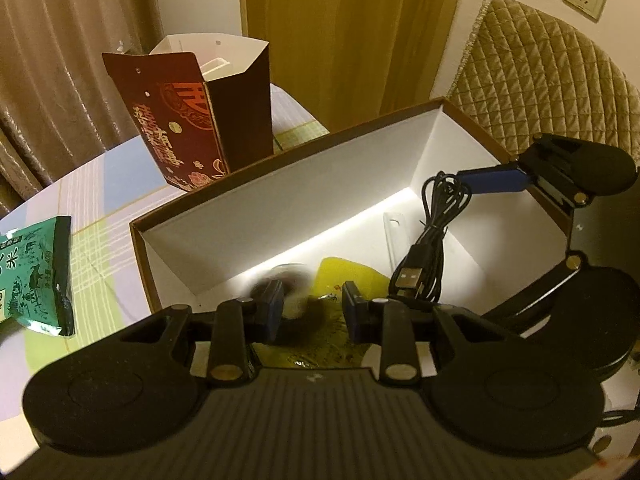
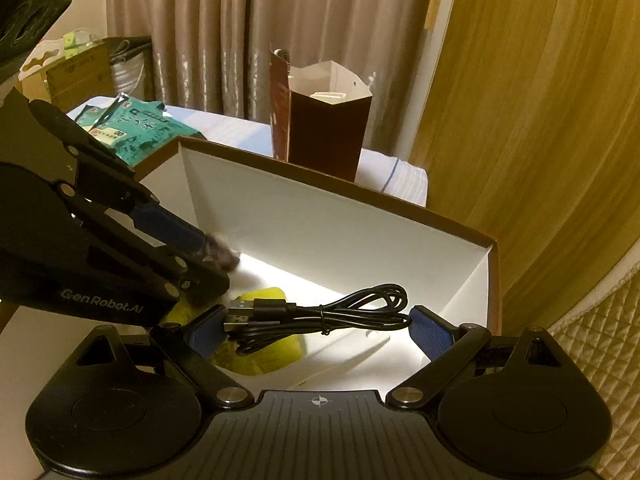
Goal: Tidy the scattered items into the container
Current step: 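Lower both grippers into the box and open them to drop scrunchie and cable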
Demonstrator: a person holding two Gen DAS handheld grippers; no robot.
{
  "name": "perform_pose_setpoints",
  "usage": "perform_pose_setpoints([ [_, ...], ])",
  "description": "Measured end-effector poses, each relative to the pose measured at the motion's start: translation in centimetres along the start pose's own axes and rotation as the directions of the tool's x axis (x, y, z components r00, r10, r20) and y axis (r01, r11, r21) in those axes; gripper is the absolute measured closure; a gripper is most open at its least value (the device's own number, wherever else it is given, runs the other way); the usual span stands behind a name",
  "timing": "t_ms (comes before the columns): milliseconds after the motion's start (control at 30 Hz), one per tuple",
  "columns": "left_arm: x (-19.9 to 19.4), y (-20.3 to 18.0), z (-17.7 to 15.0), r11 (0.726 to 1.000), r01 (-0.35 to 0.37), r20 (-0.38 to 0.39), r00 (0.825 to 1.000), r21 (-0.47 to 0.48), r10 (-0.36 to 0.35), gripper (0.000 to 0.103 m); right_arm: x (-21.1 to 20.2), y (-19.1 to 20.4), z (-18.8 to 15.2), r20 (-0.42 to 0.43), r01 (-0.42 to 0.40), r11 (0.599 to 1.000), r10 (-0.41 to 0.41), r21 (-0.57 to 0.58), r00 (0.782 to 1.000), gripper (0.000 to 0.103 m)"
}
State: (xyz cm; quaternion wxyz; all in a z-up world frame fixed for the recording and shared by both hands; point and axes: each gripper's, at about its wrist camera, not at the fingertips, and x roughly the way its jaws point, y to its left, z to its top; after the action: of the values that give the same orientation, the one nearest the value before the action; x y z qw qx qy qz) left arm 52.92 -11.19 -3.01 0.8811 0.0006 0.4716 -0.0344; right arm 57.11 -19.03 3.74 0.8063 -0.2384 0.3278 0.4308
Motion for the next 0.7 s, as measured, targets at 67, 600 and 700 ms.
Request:
perform_pose_setpoints([
  [67,0.10,0.19,0.16,1.000,-0.004,0.005,1.000,-0.009,0.004,0.073,0.04,-0.08,0.05,0.001,0.002,1.000,-0.002,0.001,1.000,0.010],
  [600,-0.13,0.69,0.53,0.999,-0.015,0.025,1.000,-0.031,0.015,0.052,0.22,-0.27,-0.17,0.034,-0.007,1.000,0.006,0.014,0.999,0.002],
  [700,-0.28,0.61,0.65,0.999,-0.016,0.028,0.999,-0.033,0.017,0.048,0.04,-0.35,-0.23,0.035,-0.018,1.000,0.018,0.022,0.999,0.002],
])
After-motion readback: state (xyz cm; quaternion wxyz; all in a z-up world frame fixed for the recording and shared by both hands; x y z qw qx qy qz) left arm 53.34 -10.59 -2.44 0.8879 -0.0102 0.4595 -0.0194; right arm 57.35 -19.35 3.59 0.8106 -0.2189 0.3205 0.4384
